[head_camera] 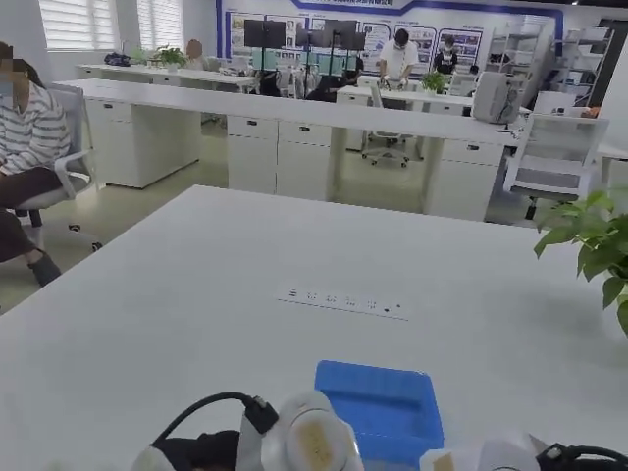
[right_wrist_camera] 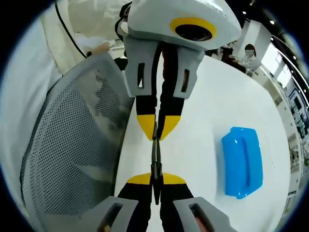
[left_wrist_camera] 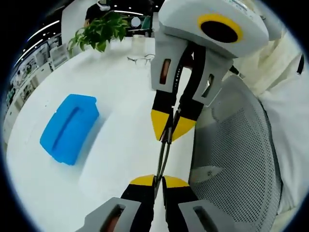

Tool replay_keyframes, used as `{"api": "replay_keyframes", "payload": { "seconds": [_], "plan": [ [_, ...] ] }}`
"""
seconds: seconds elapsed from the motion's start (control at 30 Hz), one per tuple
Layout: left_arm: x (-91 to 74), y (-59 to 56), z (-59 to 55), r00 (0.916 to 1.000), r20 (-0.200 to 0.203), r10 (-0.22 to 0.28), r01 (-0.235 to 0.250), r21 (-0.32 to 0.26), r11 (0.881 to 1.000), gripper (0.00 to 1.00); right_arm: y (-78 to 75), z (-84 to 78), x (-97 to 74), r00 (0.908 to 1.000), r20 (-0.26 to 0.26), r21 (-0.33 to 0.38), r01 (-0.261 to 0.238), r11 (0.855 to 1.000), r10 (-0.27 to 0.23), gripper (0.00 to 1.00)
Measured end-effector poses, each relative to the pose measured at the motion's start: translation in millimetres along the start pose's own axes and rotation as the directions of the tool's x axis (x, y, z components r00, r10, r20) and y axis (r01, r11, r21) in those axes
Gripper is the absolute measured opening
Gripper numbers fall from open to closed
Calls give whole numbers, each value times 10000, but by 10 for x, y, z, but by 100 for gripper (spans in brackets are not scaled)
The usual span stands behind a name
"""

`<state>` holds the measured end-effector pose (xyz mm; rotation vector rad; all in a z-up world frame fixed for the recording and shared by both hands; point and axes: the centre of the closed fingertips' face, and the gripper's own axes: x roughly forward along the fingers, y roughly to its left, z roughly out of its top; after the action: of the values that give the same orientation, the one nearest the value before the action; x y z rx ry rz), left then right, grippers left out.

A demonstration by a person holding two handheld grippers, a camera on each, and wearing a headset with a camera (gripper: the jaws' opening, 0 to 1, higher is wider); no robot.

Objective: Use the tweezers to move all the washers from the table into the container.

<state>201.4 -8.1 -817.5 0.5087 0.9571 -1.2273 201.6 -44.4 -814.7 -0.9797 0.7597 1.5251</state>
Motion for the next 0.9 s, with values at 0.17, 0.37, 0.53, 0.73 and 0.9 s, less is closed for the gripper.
{"api": "replay_keyframes", "payload": {
  "seconds": [0.17, 0.37, 0.53, 0.73, 0.9],
  "plan": [
    [35, 100, -4, 9998, -105, 191, -189, 122, 9997, 0, -144, -57, 62, 9992, -26, 487, 404, 9980, -403, 2],
    [111, 303, 35, 9938, -425, 1024, -962, 1286, 9870, 0, -315, -231, 209, 9977, -202, 1472, 670, 9868, -647, 3],
    [234, 368, 42, 9924, -596, 1080, -973, 1593, 9824, 0, -369, -344, 280, 9975, -220, 2397, 710, 9682, -677, 6],
    [317, 439, 87, 9916, -698, 1092, -948, 1829, 9785, 0, -438, -477, 292, 9919, 68, 3949, 1142, 9116, -1272, 9],
    [416, 493, 51, 9902, -932, 1041, -859, 1817, 9796, 0, -476, -554, 258, 9846, 299, 4962, 1351, 8576, -1725, 17]
  ]
}}
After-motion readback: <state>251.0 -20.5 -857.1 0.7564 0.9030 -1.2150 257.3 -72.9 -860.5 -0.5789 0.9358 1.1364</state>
